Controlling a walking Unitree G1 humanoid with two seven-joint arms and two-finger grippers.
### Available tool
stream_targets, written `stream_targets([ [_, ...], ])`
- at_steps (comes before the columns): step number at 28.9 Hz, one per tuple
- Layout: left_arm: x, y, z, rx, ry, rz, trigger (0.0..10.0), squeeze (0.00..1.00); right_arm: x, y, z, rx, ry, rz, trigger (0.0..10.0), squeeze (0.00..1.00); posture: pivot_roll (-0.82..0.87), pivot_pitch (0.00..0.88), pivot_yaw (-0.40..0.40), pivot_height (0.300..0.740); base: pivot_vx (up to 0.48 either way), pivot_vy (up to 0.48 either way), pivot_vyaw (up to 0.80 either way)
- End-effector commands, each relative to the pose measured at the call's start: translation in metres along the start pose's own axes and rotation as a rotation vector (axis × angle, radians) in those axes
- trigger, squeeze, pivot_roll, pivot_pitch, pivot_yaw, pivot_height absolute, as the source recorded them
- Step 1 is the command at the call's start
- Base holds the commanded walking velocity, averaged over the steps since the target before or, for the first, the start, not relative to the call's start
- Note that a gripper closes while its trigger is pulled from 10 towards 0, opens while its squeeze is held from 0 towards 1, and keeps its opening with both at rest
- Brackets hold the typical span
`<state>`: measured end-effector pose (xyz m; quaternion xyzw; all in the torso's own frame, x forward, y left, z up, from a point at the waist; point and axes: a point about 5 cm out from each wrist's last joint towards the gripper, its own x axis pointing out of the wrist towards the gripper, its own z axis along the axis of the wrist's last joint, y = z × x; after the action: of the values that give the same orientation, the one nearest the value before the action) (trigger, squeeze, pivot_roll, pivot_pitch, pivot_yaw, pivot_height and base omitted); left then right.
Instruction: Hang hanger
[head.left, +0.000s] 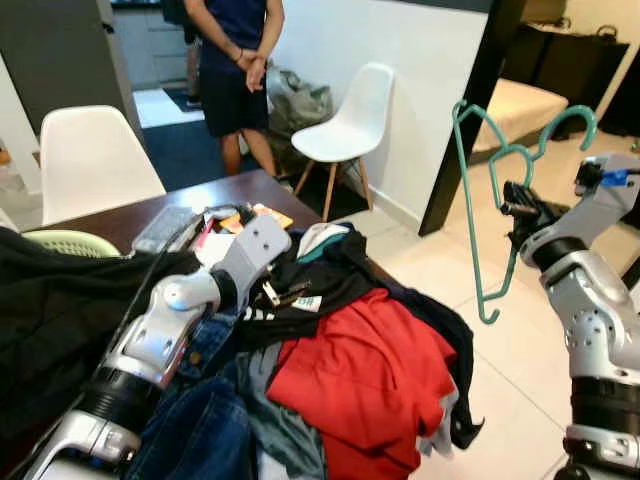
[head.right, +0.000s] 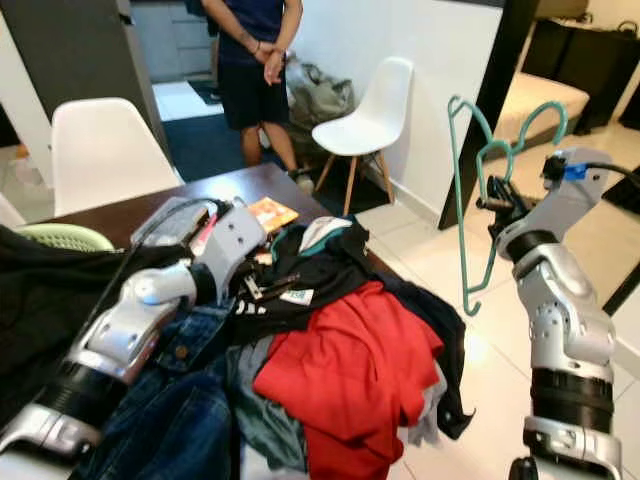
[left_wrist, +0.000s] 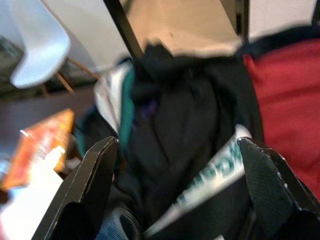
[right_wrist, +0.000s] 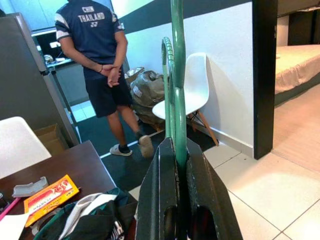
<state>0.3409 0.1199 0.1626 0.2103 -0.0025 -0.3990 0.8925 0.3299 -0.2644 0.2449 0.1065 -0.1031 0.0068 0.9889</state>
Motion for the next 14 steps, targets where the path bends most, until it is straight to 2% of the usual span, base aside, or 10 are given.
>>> stream_targets([
  [1, 0.008, -0.010, -0.004, 0.004, -0.008, -0.062, 10.0, 0.00, -0.002, -0.001, 0.006, -0.027, -0.005, -0.004, 10.0, 0.00, -0.13, 0.000, -0.040, 0.740, 0.000, 0.000, 0.00],
  [5, 0.015, -0.018, -0.001, -0.019, -0.050, -0.114, 10.0, 0.00, -0.009, -0.004, 0.011, -0.044, -0.014, -0.015, 10.0, 0.00, -0.18, 0.000, -0.030, 0.740, 0.000, 0.000, 0.00],
  [9, 0.030, -0.033, -0.003, 0.018, -0.044, -0.187, 10.0, 0.00, -0.019, -0.012, 0.020, -0.069, -0.025, -0.039, 10.0, 0.00, -0.23, 0.000, -0.015, 0.740, 0.000, 0.000, 0.00],
  [14, 0.038, -0.035, -0.010, 0.086, 0.006, -0.191, 10.0, 0.00, -0.024, -0.016, 0.026, -0.082, -0.029, -0.053, 10.0, 0.00, -0.24, 0.000, -0.011, 0.740, 0.000, 0.000, 0.00],
])
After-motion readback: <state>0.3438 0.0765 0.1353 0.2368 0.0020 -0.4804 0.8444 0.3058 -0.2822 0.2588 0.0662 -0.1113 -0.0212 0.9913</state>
